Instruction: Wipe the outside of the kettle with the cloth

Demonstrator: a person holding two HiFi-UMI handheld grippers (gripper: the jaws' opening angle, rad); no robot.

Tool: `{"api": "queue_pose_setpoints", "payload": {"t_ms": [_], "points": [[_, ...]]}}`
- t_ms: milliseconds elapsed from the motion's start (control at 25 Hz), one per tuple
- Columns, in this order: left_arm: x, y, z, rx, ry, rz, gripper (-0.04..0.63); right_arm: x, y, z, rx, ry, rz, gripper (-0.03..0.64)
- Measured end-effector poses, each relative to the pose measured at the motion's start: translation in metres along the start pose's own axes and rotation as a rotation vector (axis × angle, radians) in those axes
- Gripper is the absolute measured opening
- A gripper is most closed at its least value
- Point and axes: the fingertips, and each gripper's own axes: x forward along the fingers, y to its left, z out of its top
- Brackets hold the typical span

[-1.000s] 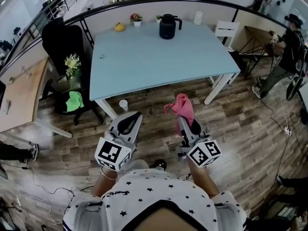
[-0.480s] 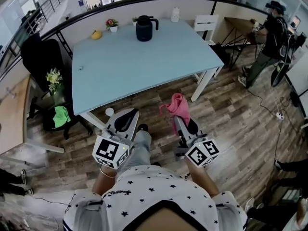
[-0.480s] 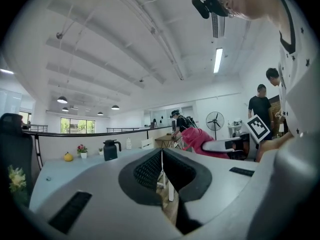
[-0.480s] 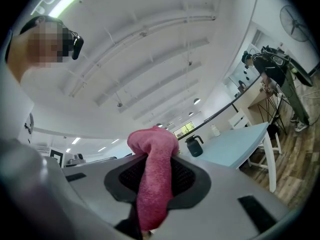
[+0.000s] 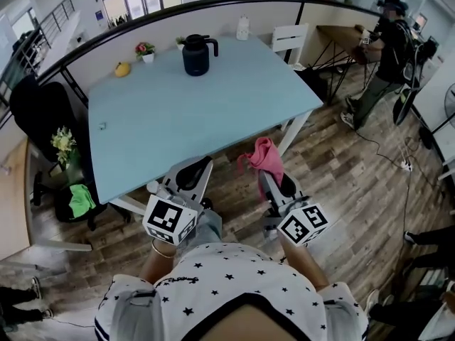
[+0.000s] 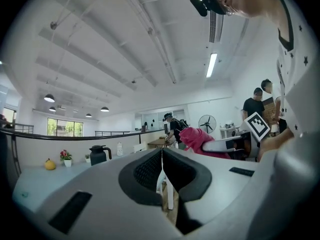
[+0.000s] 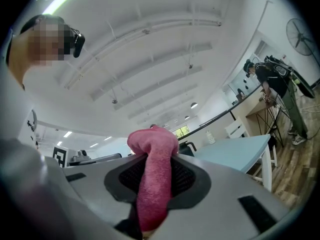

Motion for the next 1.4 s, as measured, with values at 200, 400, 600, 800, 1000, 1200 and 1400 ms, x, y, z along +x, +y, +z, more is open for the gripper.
{"api": "queue_pose_setpoints", "payload": {"t_ms": [200,400,600,800,1000,1200,1400], "points": [[0.029,0.053,-0.004,-0.005,0.006,0.009,0.029,0.049,-0.017,0.002,-0.005,0.014,-0.022,0.1],[0.061,0.098,-0.003,-0.013,0.004,-0.007,0.029,0.097,-0.034,0.006,-0.019,0.032,-0.044,0.1],[0.083,0.149,-0.008,-0.027,0.011,0.001,0.029,0.154,-0.046,0.005,-0.022,0.056,-0.045,0.1],[0.094,0.208,-0.018,-0.048,0.031,0.043,0.03,0.213,-0.055,0.001,-0.019,0.08,-0.044,0.1],[0.093,0.26,-0.024,-0.063,0.021,0.102,0.029,0.273,-0.057,-0.006,-0.018,0.102,-0.013,0.1],[0.087,0.296,-0.032,-0.085,0.009,0.147,0.029,0.322,-0.053,-0.02,-0.01,0.132,0.028,0.1],[0.085,0.321,-0.042,-0.091,0.043,0.222,0.031,0.361,-0.059,-0.036,0.021,0.182,0.063,0.1]]}}
